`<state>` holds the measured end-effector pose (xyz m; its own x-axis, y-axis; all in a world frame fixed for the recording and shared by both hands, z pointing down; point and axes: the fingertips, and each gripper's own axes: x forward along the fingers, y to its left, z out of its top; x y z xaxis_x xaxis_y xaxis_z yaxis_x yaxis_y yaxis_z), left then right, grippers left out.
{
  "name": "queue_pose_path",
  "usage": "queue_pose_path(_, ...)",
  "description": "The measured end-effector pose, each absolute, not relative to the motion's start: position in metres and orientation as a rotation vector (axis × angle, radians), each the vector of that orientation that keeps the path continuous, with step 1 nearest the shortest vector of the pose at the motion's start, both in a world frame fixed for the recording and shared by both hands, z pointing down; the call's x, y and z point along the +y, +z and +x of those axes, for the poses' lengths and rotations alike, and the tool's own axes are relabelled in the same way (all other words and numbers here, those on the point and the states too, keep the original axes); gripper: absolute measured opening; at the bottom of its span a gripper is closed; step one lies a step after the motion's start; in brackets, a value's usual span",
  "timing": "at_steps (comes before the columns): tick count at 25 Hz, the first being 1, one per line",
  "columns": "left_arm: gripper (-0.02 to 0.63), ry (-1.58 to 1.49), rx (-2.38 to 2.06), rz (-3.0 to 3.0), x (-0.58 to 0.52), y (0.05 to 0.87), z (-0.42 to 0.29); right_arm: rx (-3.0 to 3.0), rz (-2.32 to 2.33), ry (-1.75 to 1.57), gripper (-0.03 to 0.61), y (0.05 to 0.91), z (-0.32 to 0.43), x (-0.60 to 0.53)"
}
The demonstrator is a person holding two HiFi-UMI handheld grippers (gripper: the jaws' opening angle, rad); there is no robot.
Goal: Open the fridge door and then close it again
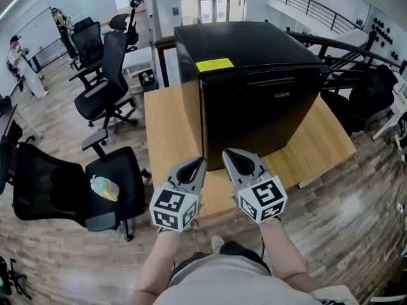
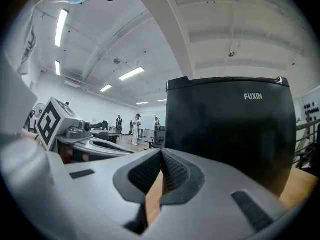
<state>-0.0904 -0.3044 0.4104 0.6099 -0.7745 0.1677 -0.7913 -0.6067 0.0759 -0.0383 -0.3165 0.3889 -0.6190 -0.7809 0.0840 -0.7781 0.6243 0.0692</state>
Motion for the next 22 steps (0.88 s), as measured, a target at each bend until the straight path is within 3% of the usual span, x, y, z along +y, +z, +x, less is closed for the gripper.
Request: queue_pose_path(22, 0.009, 0.184, -1.275, 2.733, -0.301, 0.411, -0.077, -2.644, 0.927, -0.329, -0.003, 0.378, -0.051, -0.290)
